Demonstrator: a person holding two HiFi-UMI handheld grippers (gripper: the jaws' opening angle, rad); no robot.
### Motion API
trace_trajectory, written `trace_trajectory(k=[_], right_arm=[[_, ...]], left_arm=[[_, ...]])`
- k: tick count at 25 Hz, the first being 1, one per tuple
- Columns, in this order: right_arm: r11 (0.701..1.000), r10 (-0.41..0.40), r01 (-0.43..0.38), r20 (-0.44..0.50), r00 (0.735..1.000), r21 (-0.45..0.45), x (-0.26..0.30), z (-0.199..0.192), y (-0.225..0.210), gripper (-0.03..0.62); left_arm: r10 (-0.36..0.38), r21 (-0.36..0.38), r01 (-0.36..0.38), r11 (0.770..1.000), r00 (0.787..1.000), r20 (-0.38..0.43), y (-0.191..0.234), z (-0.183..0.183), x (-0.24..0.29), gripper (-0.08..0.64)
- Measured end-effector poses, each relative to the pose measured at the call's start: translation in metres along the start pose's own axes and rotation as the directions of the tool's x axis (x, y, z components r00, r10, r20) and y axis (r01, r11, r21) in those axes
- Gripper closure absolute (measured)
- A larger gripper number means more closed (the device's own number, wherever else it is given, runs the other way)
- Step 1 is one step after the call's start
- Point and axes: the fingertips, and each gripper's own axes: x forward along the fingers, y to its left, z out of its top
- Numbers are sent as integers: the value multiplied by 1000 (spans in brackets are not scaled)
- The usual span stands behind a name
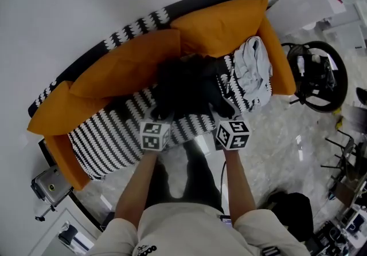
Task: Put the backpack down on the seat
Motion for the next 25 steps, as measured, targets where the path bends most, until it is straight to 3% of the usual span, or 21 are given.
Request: trace_trajectory(k=[5,7,13,20,25], right_arm=[[1000,9,-9,-15,1000,-8,2,-21,13,302],[1000,9,-9,-15,1000,-13,-2,-26,20,268],[1000,3,-2,28,1000,-26,-29,-25,38,267],[997,-1,10,128,992,-74,-66,7,70,278],[990,6,21,192,981,-139,-96,31,105,324]], left_arm=[[-106,-35,106,994,994,20,-7,-12,-4,263],[-113,-22,114,993,993,25,-4,-15,-10,245],[-94,-9,95,995,992,80,9,-12,-45,242],[-84,10,83,996,984,154,21,7,-98,252],[-48,35,41,999,975,219,40,26,-149,268]])
